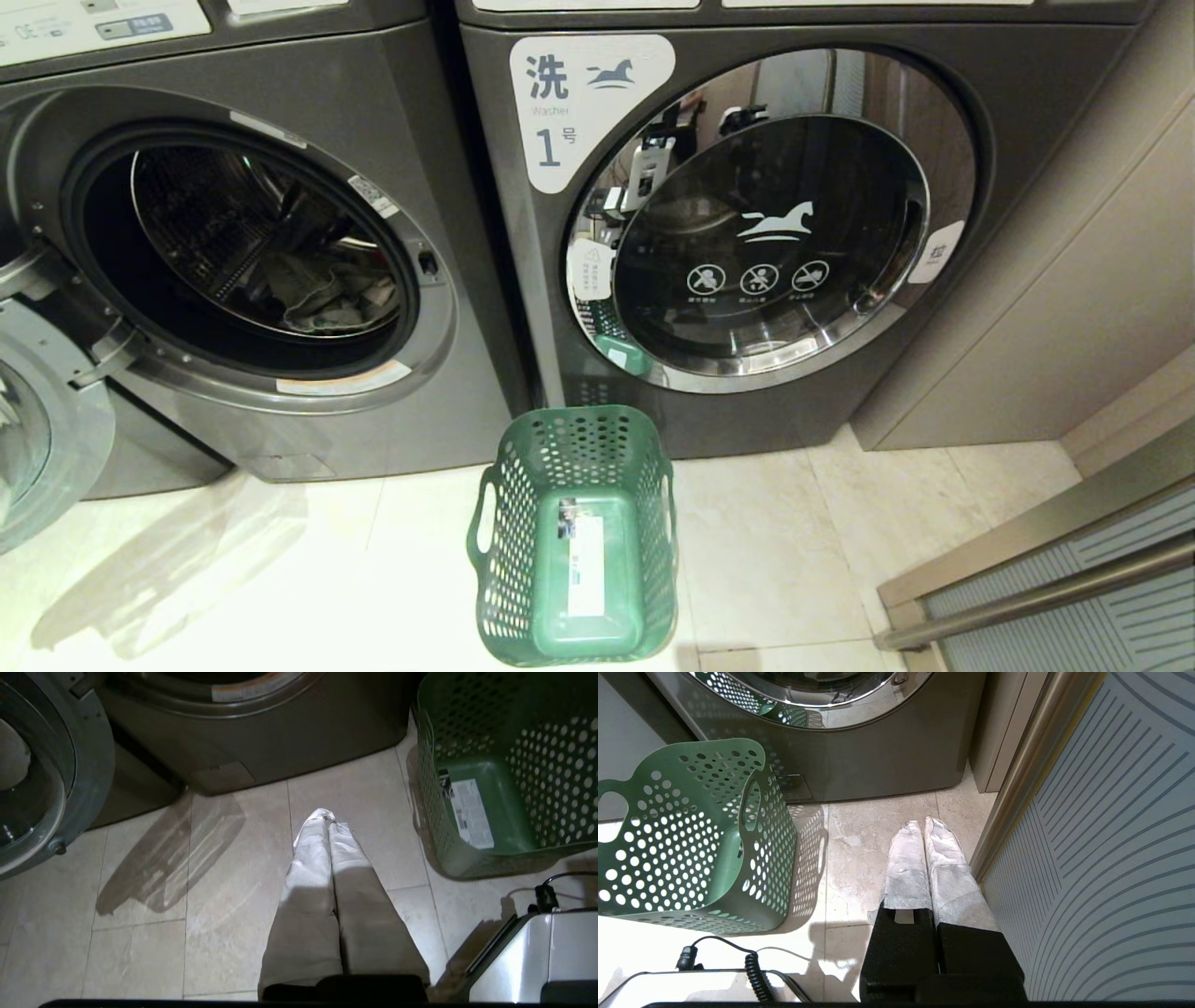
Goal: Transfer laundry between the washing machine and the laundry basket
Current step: Pick a cloth and place it into the basket
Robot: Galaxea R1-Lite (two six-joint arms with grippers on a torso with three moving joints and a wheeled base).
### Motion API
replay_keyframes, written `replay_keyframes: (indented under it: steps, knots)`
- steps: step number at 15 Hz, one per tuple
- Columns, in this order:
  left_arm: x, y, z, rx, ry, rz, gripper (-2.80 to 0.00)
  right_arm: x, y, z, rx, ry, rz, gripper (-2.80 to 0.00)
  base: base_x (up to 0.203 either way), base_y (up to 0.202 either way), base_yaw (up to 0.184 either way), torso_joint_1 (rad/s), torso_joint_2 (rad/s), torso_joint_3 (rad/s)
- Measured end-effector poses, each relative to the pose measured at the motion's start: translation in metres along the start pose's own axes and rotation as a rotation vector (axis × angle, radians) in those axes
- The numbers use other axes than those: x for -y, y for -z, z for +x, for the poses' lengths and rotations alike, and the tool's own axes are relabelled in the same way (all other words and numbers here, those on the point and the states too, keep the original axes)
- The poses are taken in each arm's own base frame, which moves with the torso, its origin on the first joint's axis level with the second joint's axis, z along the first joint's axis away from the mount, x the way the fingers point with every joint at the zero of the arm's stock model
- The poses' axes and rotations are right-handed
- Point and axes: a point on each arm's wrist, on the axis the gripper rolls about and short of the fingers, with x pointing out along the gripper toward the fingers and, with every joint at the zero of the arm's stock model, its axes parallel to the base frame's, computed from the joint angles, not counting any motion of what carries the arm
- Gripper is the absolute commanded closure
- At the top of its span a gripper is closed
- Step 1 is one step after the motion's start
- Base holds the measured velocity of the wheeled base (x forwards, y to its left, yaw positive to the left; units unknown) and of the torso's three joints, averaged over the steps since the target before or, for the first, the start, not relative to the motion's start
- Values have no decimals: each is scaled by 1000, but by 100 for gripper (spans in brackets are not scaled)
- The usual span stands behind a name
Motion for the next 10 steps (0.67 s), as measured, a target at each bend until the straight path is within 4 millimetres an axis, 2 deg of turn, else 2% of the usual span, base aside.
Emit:
replay_keyframes:
  steps: [3,8,10]
  knots:
    - [1,3,-5,128,21,-80,0,0,0,0,0,1,1,0,0,0,0,0,0,0]
    - [1,5,-7,159,27,-135,0,0,0,0,0,0,1,0,0,0,0,0,0,0]
    - [1,5,-7,161,28,-141,0,0,0,0,0,0,4,0,-1,100,-10,1,1,2]
